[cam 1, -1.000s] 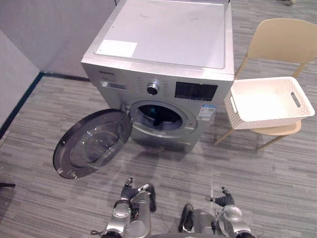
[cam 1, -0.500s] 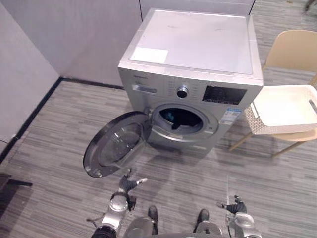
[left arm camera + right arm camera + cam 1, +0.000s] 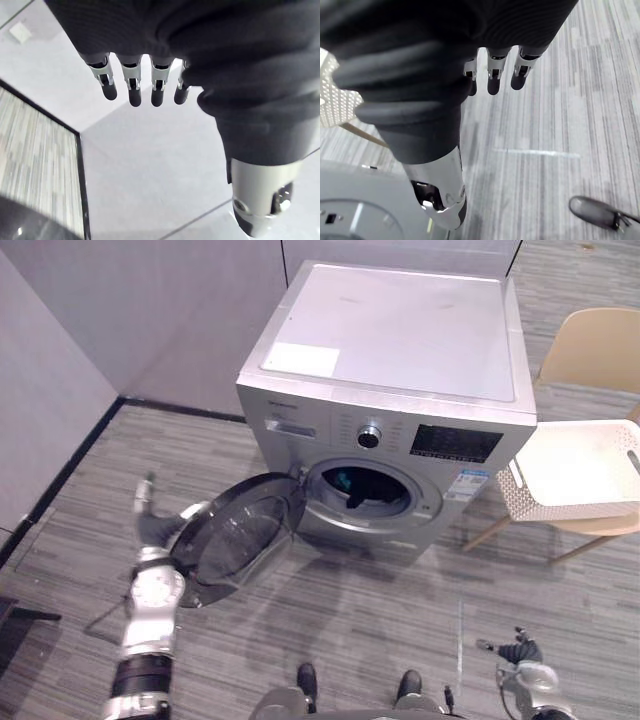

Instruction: Pick up the laundry basket with both hands and put the clothes into the washing machine.

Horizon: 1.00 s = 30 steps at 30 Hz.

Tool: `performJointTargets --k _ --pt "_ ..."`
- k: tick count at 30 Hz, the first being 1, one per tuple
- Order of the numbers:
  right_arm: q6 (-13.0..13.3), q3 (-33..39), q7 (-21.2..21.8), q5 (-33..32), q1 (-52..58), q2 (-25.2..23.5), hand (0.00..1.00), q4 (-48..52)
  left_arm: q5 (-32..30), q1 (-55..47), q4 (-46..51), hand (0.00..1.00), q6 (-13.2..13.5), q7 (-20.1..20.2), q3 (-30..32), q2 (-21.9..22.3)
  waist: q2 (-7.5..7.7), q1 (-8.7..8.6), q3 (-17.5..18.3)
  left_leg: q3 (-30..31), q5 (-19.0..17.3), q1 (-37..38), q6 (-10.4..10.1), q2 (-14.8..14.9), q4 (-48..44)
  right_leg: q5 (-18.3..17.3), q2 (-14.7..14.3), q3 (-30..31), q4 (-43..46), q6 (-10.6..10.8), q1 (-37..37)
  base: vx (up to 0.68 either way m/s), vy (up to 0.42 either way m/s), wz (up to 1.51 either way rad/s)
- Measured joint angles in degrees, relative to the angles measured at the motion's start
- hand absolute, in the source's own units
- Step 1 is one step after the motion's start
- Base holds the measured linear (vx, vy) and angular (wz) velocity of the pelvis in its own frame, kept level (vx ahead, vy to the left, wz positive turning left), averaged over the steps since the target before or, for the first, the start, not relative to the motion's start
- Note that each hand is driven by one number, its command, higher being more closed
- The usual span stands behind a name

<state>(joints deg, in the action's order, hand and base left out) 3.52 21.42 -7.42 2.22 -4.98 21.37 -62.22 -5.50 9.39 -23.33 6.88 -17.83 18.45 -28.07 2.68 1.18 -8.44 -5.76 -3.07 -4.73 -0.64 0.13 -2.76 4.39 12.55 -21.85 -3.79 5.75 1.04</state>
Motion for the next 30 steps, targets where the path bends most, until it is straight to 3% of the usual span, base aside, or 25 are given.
performJointTargets --k 7,12,17,19,21,23,26,30 --pt "-0.87 3.34 1.41 -0.68 -2.7 2.72 0.0 -0.58 0.92 3.99 -15.02 0.0 -1.71 4.7 -2.19 -4.16 4.02 0.07 -2.01 -2.37 0.35 -5.06 0.01 1.38 -0.82 3.52 -1.37 2.6 -0.69 -3.18 6.04 -0.03 -0.004 -0.19" --pt "-1.57 3.34 1.62 -0.71 -3.36 2.44 0.0 -0.53 0.93 7.38 -22.03 0.0 -1.99 6.16 -4.63 -4.15 4.59 0.37 -3.62 -4.49 -0.06 -7.85 0.4 2.93 -3.0 7.4 -2.5 4.73 -0.65 -4.76 9.4 -0.02 0.032 -0.25" --pt "-1.62 3.29 1.42 -0.64 -3.44 0.94 0.0 -0.17 1.6 9.33 -25.96 0.0 -2.45 6.44 -4.51 -2.45 4.45 1.47 -4.95 -5.56 -2.17 -11.92 0.55 4.0 -7.94 8.29 -2.61 5.72 -0.06 -4.17 12.17 -0.02 0.027 -0.17" --pt "-1.62 3.28 1.34 -0.62 -3.55 0.12 0.0 0.28 2.61 9.11 -25.94 0.0 -2.57 6.32 -4.66 -0.39 4.1 1.66 -5.22 -5.4 -2.55 -12.72 0.54 4.26 -9.17 8.28 -2.67 5.8 0.36 -4.16 12.46 -0.05 0.024 0.0" --pt "-1.59 3.22 1.23 -0.55 -3.56 -0.09 0.0 0.59 2.65 7.61 -23.91 0.0 -2.55 6.3 -5.96 3.4 3.37 2.97 -5.56 -5.46 -3.3 -12.76 0.47 4.74 -10.47 8.25 -2.9 5.97 1.1 -4.13 12.45 -0.07 0.025 -0.08" --pt "-1.54 3.11 1.16 -0.39 -3.67 -0.1 0.0 0.65 2.78 4.55 -19.99 0.0 -2.5 6.38 -7.91 6.21 2.89 2.94 -5.54 -5.16 -3.6 -12.79 0.11 4.73 -10.34 7.99 -2.81 5.91 1.75 -3.8 12.52 -0.06 0.023 0.04" --pt "-1.58 3.04 1.12 0.59 -3.48 -0.09 0.0 0.57 3.36 -0.49 -13.6 0.0 -2.0 7.26 -11.94 10.59 2.64 2.89 -5.4 -4.64 -3.53 -12.53 0.05 3.91 -10.36 6.15 -1.93 5.82 2.55 -1.69 12.22 -0.03 0.014 0.12" --pt "-1.61 1.8 1.37 1.35 -2.37 0.07 0.0 0.5 3.8 -7.68 -6.22 0.0 -2.09 11.08 -21.11 16.19 0.43 2.4 -4.23 -3.44 -3.13 -10.15 0.13 2.88 -10.11 2.31 -1.28 5.23 4.04 -0.74 9.86 0.01 0.008 0.16"
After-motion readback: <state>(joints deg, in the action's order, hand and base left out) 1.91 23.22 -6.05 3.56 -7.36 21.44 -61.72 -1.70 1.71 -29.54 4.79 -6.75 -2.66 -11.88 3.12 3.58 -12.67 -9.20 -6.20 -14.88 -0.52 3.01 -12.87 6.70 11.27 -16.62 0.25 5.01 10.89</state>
